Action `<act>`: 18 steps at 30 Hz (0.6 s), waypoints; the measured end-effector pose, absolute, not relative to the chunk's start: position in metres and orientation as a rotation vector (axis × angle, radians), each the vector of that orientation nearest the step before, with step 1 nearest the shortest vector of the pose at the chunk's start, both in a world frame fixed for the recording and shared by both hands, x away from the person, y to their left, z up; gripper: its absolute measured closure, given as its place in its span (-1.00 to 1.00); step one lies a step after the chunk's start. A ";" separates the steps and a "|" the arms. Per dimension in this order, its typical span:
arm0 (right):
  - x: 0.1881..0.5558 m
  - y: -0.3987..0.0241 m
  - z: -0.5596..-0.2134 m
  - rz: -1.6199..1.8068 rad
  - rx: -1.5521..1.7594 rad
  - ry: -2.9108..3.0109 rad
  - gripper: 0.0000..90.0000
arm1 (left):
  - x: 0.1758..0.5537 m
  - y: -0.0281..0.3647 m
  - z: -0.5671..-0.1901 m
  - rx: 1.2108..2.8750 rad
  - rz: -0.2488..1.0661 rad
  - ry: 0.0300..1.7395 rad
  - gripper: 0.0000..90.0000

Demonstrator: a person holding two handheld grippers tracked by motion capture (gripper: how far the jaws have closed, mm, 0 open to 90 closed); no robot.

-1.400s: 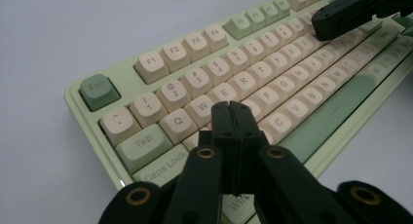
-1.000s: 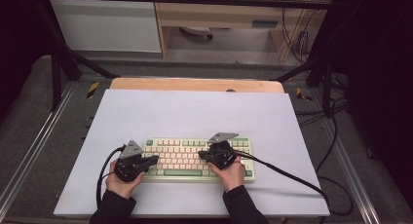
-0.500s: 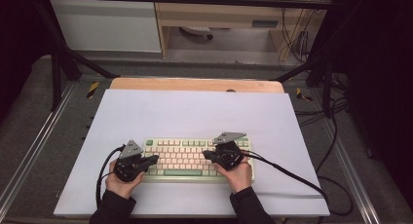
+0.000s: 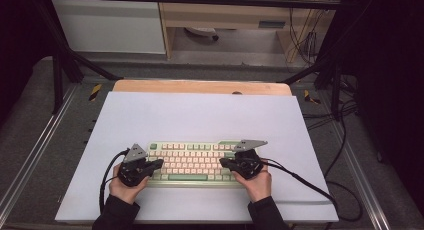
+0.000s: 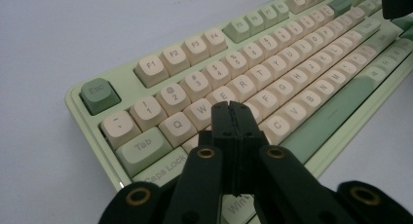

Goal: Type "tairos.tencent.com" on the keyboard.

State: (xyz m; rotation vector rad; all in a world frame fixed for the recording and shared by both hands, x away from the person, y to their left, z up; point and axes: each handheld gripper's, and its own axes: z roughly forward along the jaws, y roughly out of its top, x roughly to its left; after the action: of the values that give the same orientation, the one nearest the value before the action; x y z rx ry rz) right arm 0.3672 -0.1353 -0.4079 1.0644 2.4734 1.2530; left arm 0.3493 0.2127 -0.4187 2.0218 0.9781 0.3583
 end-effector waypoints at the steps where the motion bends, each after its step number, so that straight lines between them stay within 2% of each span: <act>1: 0.366 -0.137 -0.408 1.252 1.063 2.476 1.00 | 0.350 0.212 -0.419 2.024 0.359 0.978 1.00; 18: 0.357 -0.147 -0.416 1.255 1.062 2.490 1.00 | 0.359 0.199 -0.424 2.062 0.359 0.971 1.00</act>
State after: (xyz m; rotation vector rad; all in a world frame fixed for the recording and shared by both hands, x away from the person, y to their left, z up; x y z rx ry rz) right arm 0.3570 -0.1471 -0.4158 1.0617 2.4899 1.2549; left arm 0.3589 0.1989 -0.4243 2.0623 0.9708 0.3591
